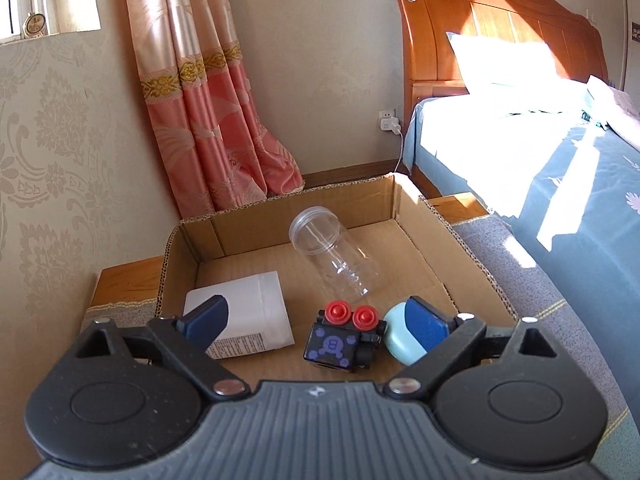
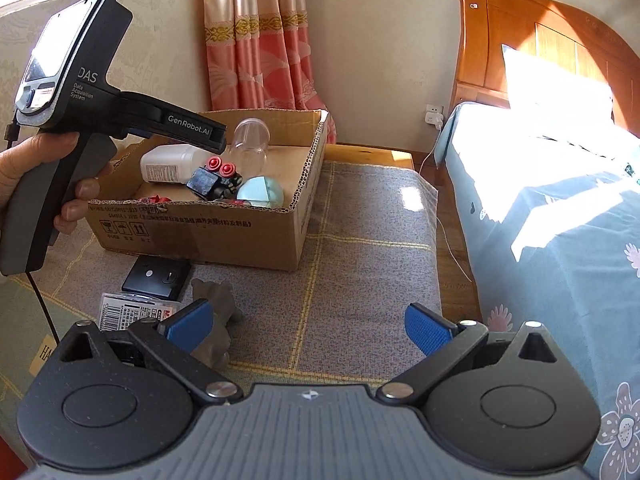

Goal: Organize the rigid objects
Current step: 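Carry the purple block into the box and open the left tool, then move the left tool to the white card case while the right tool approaches the grey toy, then close the left tool on the white card case while the right tool grasps the grey toy, then carry the card case and grey toy into the box and release both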

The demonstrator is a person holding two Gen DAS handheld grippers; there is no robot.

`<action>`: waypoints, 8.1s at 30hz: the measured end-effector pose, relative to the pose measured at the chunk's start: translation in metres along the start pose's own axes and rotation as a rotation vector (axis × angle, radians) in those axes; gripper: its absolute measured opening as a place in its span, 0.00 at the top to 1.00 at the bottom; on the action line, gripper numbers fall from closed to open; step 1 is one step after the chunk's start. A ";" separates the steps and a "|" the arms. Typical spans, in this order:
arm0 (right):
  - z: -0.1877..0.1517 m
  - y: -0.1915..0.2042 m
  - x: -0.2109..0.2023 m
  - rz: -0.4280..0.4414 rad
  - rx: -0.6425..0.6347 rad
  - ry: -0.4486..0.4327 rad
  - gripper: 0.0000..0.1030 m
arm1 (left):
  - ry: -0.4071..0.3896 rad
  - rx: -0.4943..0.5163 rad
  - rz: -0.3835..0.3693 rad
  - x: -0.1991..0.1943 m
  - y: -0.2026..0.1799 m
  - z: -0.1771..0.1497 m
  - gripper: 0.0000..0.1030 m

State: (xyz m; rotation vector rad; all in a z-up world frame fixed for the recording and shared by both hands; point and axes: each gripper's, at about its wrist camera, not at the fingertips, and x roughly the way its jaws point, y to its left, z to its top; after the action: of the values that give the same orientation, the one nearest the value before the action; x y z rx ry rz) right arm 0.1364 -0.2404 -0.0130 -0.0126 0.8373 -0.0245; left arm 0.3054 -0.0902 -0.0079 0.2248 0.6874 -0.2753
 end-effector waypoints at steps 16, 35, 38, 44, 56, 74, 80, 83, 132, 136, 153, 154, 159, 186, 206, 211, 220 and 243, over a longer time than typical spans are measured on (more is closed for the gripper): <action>-0.007 0.009 -0.019 0.026 0.002 -0.030 0.00 | 0.031 -0.066 0.034 -0.067 0.011 -0.064 0.01; -0.020 0.002 -0.022 0.006 0.004 -0.010 0.00 | 0.205 -0.075 0.033 -0.023 -0.009 -0.113 0.01; -0.022 0.004 -0.020 0.009 -0.006 0.001 0.00 | 0.222 -0.079 0.013 -0.027 -0.009 -0.122 0.01; -0.025 0.005 -0.018 0.005 -0.023 0.019 0.00 | 0.222 -0.057 -0.018 -0.049 -0.012 -0.138 0.01; -0.036 0.003 -0.004 0.016 -0.043 0.064 0.00 | 0.238 -0.092 -0.120 -0.064 -0.023 -0.161 0.00; -0.039 0.026 0.014 0.077 -0.200 0.076 0.00 | 0.227 -0.112 -0.058 -0.079 0.020 -0.178 0.00; -0.042 0.032 0.019 0.137 -0.249 0.067 0.00 | 0.248 -0.137 -0.047 -0.068 0.019 -0.182 0.00; -0.045 0.031 0.027 0.204 -0.285 0.076 0.00 | 0.250 -0.153 -0.027 -0.068 0.024 -0.182 0.00; -0.011 0.060 0.103 0.632 -0.778 0.167 0.00 | 0.224 -0.235 0.045 -0.083 0.022 -0.193 0.00; -0.025 0.060 0.086 0.635 -0.796 0.185 0.00 | 0.216 -0.225 0.037 -0.082 0.022 -0.193 0.00; -0.063 0.046 0.047 0.539 -0.628 0.105 0.00 | 0.157 -0.164 -0.013 -0.070 0.020 -0.187 0.00; -0.064 0.046 0.047 0.538 -0.626 0.103 0.00 | 0.153 -0.167 -0.009 -0.070 0.019 -0.188 0.00; -0.067 0.044 0.045 0.530 -0.605 0.084 0.00 | 0.162 -0.195 0.014 -0.069 0.015 -0.184 0.00; -0.059 0.053 0.057 0.338 -0.413 0.076 0.00 | 0.130 -0.135 -0.041 -0.068 0.034 -0.188 0.02; -0.057 0.074 0.058 0.224 -0.331 0.060 0.00 | 0.109 -0.102 -0.084 -0.071 0.045 -0.191 0.10; -0.052 0.074 0.055 0.217 -0.293 0.046 0.00 | 0.114 -0.089 -0.099 -0.072 0.047 -0.191 0.10; -0.047 0.077 0.051 0.199 -0.231 0.024 0.03 | 0.121 -0.089 -0.101 -0.073 0.048 -0.190 0.12; -0.037 0.076 0.036 0.197 -0.316 0.058 0.25 | 0.146 -0.077 -0.121 -0.087 0.049 -0.176 0.13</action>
State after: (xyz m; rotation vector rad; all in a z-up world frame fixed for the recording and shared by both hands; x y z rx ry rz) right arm 0.1347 -0.1657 -0.0661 -0.2277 0.8901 0.2942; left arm 0.1534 0.0226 -0.0780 0.1304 0.8558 -0.3496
